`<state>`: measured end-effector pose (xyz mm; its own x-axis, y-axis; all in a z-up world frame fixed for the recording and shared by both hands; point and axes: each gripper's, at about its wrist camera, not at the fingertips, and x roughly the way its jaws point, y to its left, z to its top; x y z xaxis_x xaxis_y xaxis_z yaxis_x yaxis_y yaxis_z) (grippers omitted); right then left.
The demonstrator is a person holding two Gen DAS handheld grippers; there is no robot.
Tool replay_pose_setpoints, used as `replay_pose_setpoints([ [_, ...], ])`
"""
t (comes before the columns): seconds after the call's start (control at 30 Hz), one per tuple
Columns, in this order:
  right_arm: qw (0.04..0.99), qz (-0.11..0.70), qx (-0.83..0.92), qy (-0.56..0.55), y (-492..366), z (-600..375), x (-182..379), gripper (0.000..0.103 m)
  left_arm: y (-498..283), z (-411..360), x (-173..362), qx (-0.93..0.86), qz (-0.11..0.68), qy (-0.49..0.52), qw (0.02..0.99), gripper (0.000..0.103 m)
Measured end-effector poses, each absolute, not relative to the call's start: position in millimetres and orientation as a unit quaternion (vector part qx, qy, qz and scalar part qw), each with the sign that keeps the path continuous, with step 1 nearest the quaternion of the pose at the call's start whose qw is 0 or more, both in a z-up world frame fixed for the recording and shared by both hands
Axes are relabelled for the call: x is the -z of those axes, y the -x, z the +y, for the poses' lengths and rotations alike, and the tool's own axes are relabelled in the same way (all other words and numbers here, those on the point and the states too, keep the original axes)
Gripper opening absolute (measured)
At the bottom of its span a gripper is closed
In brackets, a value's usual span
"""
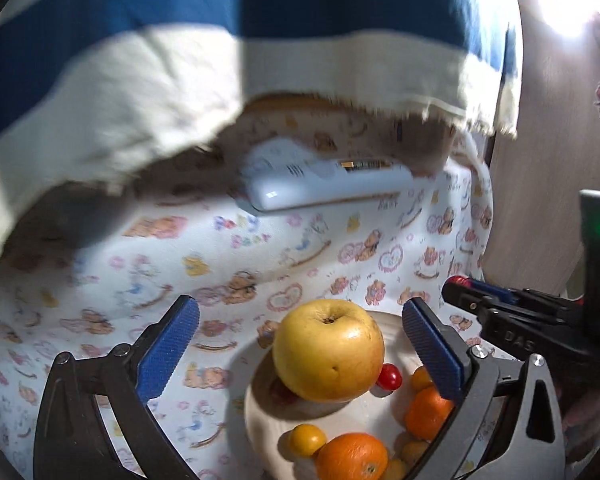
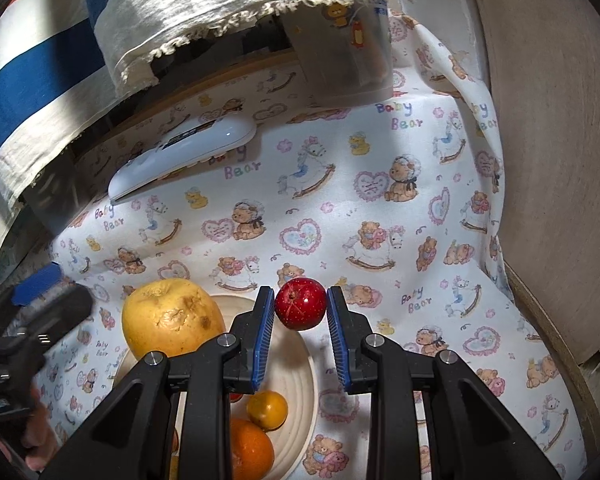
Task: Organize fruits
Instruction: 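Lower the yellow apple onto the plate and open the left tool, then lower the red fruit onto the plate and open the right tool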
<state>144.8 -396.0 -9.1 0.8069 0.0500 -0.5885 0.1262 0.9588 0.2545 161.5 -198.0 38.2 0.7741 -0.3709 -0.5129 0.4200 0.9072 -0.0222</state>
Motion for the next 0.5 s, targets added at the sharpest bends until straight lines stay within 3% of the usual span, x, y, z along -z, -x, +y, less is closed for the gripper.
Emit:
replay_pose_setpoints([
  [0.23,0.934,0.333,-0.021,-0.128,-147,-380,12,0.028,-118,-156,-43,0.197,0.223,-0.037,0.954,0.102],
  [0.5,0.931,0.353,-0.031,-0.083,-150,-355,22,0.028,-100,-114,-17,0.178,0.233,-0.019,0.956,0.102],
])
